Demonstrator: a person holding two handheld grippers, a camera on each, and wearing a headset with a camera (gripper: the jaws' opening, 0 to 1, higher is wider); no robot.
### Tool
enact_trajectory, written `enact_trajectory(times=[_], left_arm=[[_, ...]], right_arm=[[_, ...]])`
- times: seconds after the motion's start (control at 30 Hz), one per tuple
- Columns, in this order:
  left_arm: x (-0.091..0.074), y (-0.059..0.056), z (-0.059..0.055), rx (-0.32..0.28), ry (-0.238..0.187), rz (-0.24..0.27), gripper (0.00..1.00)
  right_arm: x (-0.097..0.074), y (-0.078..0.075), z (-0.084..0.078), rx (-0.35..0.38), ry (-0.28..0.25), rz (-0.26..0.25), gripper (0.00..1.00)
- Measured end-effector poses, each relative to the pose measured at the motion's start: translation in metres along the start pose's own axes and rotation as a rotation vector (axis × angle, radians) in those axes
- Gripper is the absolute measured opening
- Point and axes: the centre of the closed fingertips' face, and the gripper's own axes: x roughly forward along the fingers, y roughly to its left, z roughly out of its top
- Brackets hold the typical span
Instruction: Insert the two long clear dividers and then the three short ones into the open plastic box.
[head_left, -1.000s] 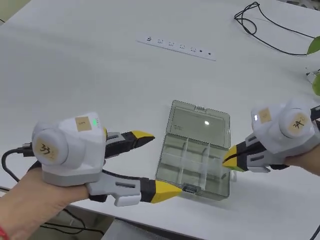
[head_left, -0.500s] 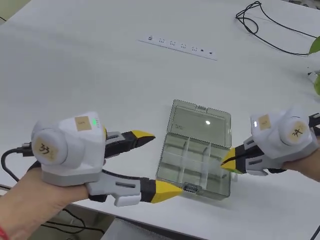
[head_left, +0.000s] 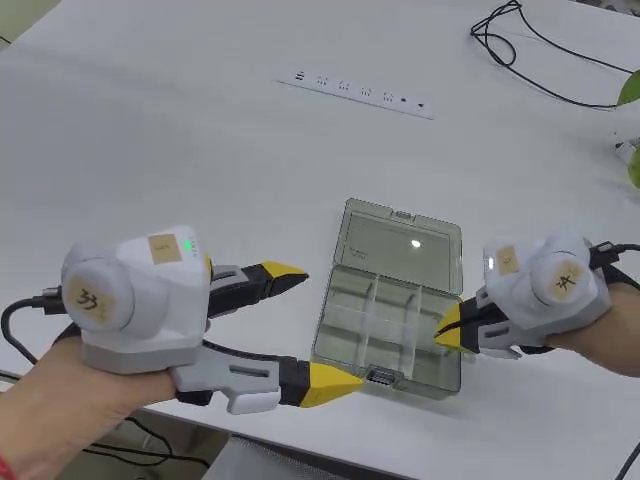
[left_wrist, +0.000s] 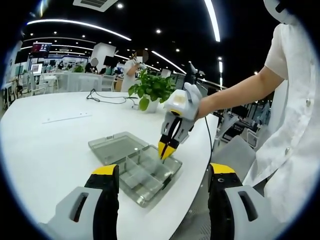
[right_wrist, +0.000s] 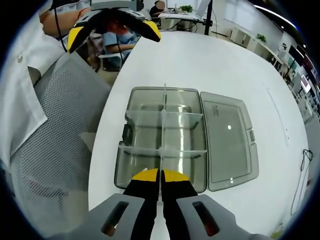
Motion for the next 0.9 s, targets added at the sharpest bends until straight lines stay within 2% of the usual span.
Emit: enact_trajectory(times=[0.4, 0.57, 0.67, 0.9], left_arm=[[-0.001, 0.002, -0.001, 0.002, 0.003, 0.0, 0.73], [-0.003, 0.003, -0.001, 0.004, 0.006, 0.002, 0.74], [-0.006, 0.005, -0.001, 0.005, 0.009, 0.006, 0.75], [-0.013, 0.007, 0.0, 0.019, 0.011, 0.013, 0.78]], right_arm=[[-0.001, -0.001, 0.0, 0.003, 0.01, -0.011, 0.03], [-0.017, -0.005, 0.009, 0.052, -0.055, -0.056, 0.09], [-0.033, -0.006, 0.019, 0.127, -0.139, -0.085, 0.15], [-0.071, -0.002, 0.021, 0.216, -0.246, -0.178, 0.26]])
